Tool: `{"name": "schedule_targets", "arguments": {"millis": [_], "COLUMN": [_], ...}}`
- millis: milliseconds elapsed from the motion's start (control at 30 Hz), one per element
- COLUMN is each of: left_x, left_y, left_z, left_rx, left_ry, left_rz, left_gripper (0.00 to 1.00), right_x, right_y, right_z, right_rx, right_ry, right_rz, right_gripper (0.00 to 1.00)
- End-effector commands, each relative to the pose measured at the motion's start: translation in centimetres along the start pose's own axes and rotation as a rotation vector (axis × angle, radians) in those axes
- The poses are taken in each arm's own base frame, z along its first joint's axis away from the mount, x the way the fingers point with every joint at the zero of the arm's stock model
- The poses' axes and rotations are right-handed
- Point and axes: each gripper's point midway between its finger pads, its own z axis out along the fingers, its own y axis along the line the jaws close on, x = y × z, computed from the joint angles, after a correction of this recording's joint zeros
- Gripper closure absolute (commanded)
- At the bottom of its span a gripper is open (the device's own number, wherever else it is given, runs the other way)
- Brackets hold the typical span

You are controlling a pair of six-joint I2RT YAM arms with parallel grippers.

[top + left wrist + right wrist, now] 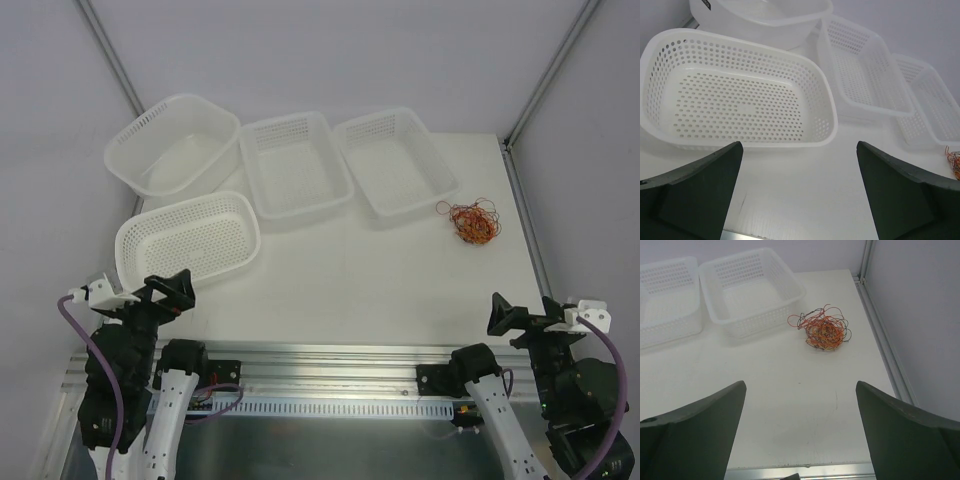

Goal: Untangle the cables

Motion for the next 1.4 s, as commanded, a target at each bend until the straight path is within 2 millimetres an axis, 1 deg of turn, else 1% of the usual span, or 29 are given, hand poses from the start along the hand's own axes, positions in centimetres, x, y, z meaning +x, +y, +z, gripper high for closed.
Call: {"name": "schedule_targets", "arguments": {"millis": [0,100,200,233,300,333,433,500,633,667,700,733,767,800,833,867,900,933,967,1000,1033,1067,1100,1133,1167,1200,1233,1267,1367], "left_x": [-1.5,-1.4,-0.9,-0.7,-0.1,0.2,1.5,2.3,3.8,4.7,5.2,5.7,6.7,7.4,7.9,9.1,9.5,9.7,9.6,9.2,9.0,9.1,9.0,8.9,9.0,8.9,9.0,9.2,9.5], "left_y": [-0.8,-0.9,-1.4,-1.6,-2.0,-2.5,-3.1,-3.4,-4.5,-4.7,-4.9,-5.0,-5.2,-5.1,-5.0,-4.7,-4.7,-4.7,-4.8,-5.0,-5.0,-4.7,-4.8,-4.9,-4.9,-5.0,-5.1,-5.1,-5.4], "left_z": [-2.2,-1.9,-1.4,-1.2,-0.5,-0.2,1.1,2.1,3.6,4.1,4.3,4.5,4.8,5.1,5.2,5.5,5.5,5.5,5.4,5.2,5.2,5.3,5.3,5.3,5.3,5.3,5.3,5.3,5.3], "left_rx": [0.099,0.103,0.121,0.128,0.130,0.151,0.149,0.144,0.174,0.187,0.196,0.206,0.224,0.227,0.228,0.225,0.231,0.235,0.249,0.265,0.265,0.259,0.263,0.269,0.273,0.276,0.282,0.286,0.300], "left_ry": [-0.138,-0.128,-0.094,-0.080,-0.037,-0.011,0.088,0.153,0.261,0.305,0.327,0.344,0.376,0.397,0.408,0.432,0.435,0.433,0.425,0.404,0.390,0.379,0.370,0.366,0.368,0.364,0.371,0.378,0.399], "left_rz": [-0.049,-0.045,-0.040,-0.039,-0.034,-0.031,-0.023,-0.010,0.018,0.020,0.020,0.019,0.017,0.016,0.014,0.009,0.002,-0.004,0.008,0.012,0.014,0.011,0.012,0.013,0.014,0.015,0.014,0.019,0.021], "left_gripper": [0.01,0.01,0.01,0.01,0.01,0.01,0.01,0.01,0.01,0.01,0.01,0.01,0.01,0.01,0.01,0.01,0.01,0.01,0.01,0.01,0.01,0.01,0.01,0.01,0.01,0.01,0.01,0.01,0.01], "right_x": [-1.7,-1.5,-0.5,0.0,0.2,0.6,0.6,0.7,1.1,1.1,2.1,2.4,2.9,4.3,4.7,5.3,5.6,6.4,6.6,6.8,7.5,7.6,8.0,8.3,9.2,9.5,9.8,10.8,11.1], "right_y": [0.5,1.9,4.5,5.9,7.1,8.1,9.1,9.6,9.1,9.1,9.1,8.3,7.9,7.5,6.4,5.9,5.4,4.1,3.5,2.3,1.7,1.2,0.2,-0.3,-0.8,-1.7,-2.1,-2.6,-4.5], "right_z": [-0.9,-0.6,0.4,1.0,1.4,2.2,3.4,5.0,8.7,9.5,10.8,11.7,12.4,13.6,14.3,15.0,15.7,16.7,17.7,18.3,19.2,20.1,20.8,21.5,22.9,23.6,24.4,25.9,28.2], "right_rx": [-0.053,-0.123,-0.244,-0.307,-0.358,-0.389,-0.401,-0.387,-0.255,-0.224,-0.184,-0.116,-0.076,-0.014,0.069,0.114,0.161,0.229,0.262,0.330,0.373,0.408,0.468,0.492,0.513,0.537,0.559,0.570,0.624], "right_ry": [-0.101,-0.073,0.037,0.099,0.152,0.212,0.277,0.325,0.393,0.408,0.471,0.489,0.512,0.576,0.585,0.604,0.613,0.635,0.619,0.609,0.628,0.603,0.591,0.581,0.578,0.570,0.561,0.568,0.539], "right_rz": [0.020,0.009,-0.031,-0.041,-0.048,-0.039,-0.015,-0.004,0.031,0.051,0.048,0.042,0.043,0.047,0.054,0.064,0.096,0.127,0.167,0.244,0.277,0.327,0.414,0.461,0.504,0.558,0.612,0.631,0.649], "right_gripper": [0.03,0.03,0.03,0.03,0.03,0.03,0.03,0.03,0.03,0.03,0.03,0.03,0.03,0.03,0.03,0.03,0.03,0.03,0.03,0.03,0.03,0.03,0.03,0.03,0.03,0.03,0.03,0.03,0.03]}}
